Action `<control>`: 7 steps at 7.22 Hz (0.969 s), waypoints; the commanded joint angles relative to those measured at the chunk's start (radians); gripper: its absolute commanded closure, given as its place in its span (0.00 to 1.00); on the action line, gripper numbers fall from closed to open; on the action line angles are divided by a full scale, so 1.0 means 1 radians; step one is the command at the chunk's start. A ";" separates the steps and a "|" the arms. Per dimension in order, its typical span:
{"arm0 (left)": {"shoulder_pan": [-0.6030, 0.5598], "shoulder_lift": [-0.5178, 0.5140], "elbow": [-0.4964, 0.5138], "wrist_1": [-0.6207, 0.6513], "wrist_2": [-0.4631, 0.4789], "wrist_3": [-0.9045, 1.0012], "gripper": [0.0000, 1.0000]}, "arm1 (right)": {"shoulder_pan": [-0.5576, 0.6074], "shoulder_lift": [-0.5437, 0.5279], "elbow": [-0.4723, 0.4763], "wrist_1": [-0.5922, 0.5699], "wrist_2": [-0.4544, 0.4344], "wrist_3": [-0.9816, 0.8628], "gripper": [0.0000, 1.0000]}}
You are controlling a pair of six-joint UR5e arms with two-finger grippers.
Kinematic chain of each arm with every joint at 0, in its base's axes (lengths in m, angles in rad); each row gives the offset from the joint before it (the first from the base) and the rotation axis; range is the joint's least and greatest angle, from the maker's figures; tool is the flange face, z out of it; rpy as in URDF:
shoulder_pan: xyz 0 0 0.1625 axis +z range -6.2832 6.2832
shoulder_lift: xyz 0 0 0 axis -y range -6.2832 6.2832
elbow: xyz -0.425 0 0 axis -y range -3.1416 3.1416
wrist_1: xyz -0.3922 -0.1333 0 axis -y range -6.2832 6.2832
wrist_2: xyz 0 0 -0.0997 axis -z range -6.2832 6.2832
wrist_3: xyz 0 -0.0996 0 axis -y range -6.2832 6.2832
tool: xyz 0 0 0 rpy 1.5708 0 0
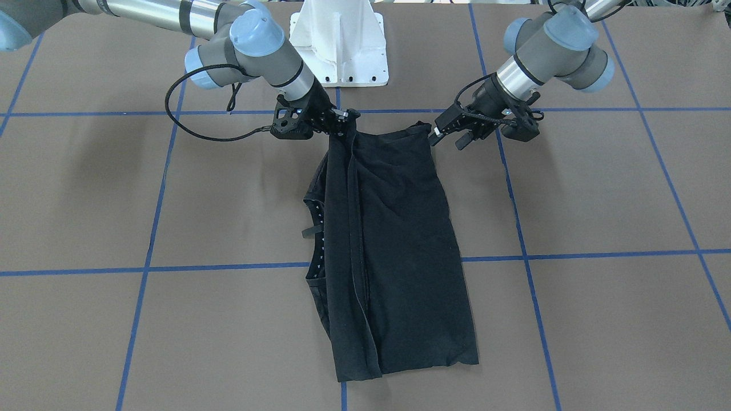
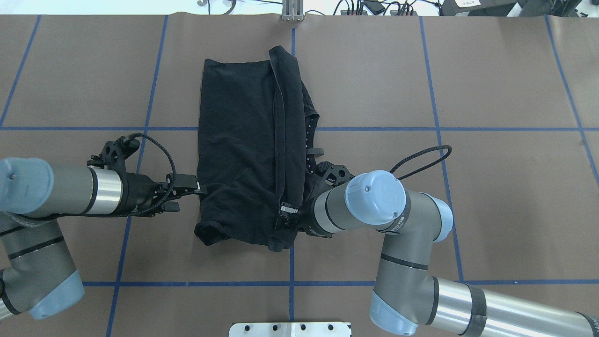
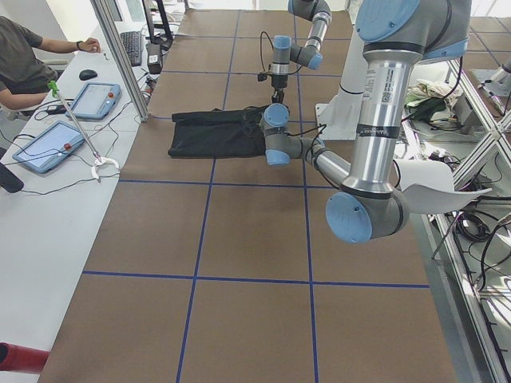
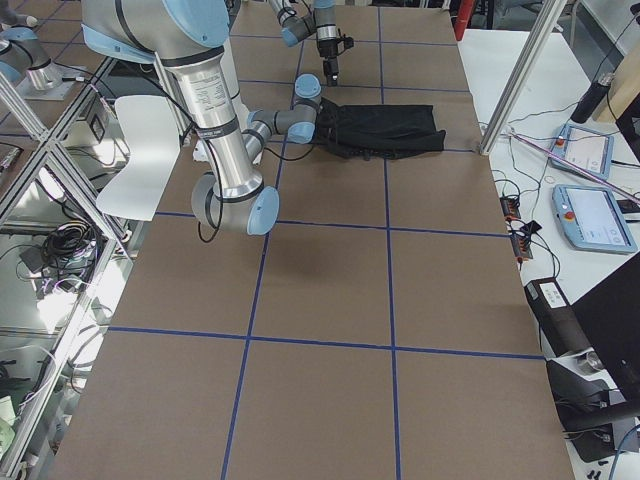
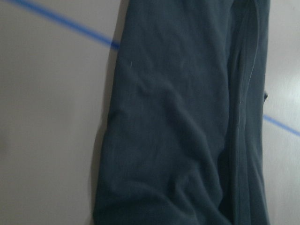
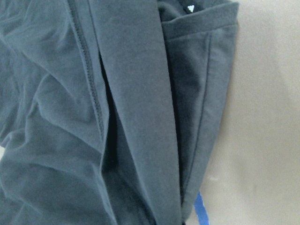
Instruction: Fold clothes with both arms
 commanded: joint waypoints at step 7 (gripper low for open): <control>0.113 0.001 -0.020 0.020 0.070 -0.066 1.00 | 0.008 -0.040 0.010 0.003 0.018 -0.005 1.00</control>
